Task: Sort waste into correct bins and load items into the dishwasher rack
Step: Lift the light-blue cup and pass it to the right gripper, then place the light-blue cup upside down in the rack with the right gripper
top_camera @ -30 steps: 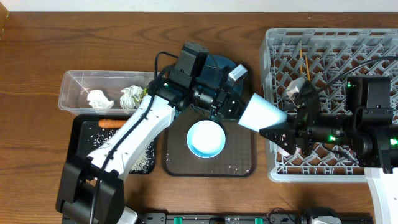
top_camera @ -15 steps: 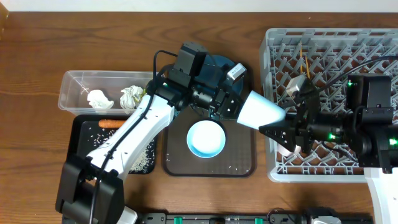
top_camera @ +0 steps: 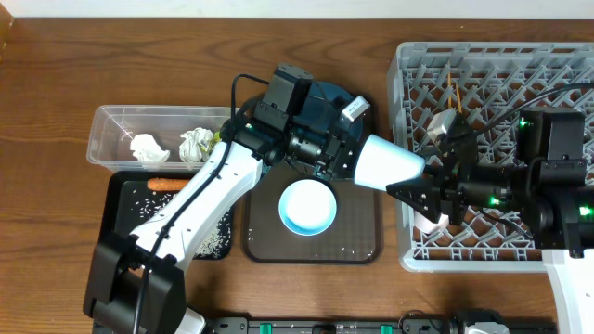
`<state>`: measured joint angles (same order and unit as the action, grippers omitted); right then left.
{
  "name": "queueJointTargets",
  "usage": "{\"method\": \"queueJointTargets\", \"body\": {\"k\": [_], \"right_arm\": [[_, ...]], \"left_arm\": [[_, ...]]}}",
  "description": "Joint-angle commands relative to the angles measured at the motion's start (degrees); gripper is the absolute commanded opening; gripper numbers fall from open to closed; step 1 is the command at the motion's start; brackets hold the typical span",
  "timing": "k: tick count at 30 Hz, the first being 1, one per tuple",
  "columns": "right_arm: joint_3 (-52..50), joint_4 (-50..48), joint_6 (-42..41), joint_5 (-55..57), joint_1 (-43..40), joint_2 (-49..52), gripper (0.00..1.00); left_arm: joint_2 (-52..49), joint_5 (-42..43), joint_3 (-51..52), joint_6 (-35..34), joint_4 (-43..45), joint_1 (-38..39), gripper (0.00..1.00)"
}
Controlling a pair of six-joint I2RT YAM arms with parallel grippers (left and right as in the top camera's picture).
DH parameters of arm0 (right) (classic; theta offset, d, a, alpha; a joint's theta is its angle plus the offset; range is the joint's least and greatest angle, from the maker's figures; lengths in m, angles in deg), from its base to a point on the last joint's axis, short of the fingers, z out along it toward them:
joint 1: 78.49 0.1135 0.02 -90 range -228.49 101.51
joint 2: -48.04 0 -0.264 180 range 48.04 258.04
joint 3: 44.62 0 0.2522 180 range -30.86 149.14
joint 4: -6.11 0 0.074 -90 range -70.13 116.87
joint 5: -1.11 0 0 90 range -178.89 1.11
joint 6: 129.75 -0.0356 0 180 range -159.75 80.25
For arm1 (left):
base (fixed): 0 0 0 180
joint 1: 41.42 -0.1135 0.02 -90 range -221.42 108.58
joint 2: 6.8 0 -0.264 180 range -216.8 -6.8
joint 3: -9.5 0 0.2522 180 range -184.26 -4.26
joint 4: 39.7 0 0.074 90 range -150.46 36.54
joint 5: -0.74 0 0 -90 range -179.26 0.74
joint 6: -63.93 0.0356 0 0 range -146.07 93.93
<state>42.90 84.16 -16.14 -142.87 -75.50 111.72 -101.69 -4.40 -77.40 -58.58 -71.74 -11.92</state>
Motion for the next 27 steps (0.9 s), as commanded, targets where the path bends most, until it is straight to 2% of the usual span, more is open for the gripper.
{"method": "queueJointTargets", "body": {"k": [1, 6, 8, 9, 16, 20, 22, 27], "right_arm": [[1.6, -3.9, -1.1, 0.0, -1.5, 0.0, 0.27], [1.6, -4.7, -2.6, 0.0, -1.6, -0.1, 0.26], [1.6, -4.7, -2.9, 0.2, -1.6, -0.1, 0.26], [1.6, -4.5, -2.9, 0.5, -1.6, -0.1, 0.26], [1.6, -3.1, -3.5, 6.5, -1.6, -0.9, 0.25], [1.6, -2.7, -4.4, 7.8, -1.7, -1.7, 0.25], [1.6, -2.3, -6.5, 11.4, -1.7, -2.0, 0.25], [1.6, 0.4, -11.0, 25.1, -1.7, -2.1, 0.24]], "left_arm": [[0.3, -5.5, 0.6, 3.0, -1.7, 3.4, 0.13], [0.3, -11.4, 0.6, 3.0, -2.3, 3.0, 0.17], [0.3, -14.1, 0.6, 3.0, -2.3, 2.4, 0.31], [0.3, -15.1, 0.6, 3.0, -2.3, 2.0, 0.33], [0.3, -19.8, 0.6, 2.9, -2.3, -2.5, 0.38], [0.3, -23.3, 0.6, 3.0, -2.3, -5.8, 0.45], [0.3, -26.4, 0.6, 3.0, -2.3, -7.7, 0.46], [0.3, -32.9, 0.6, 3.0, -2.5, -12.2, 0.63]]}}
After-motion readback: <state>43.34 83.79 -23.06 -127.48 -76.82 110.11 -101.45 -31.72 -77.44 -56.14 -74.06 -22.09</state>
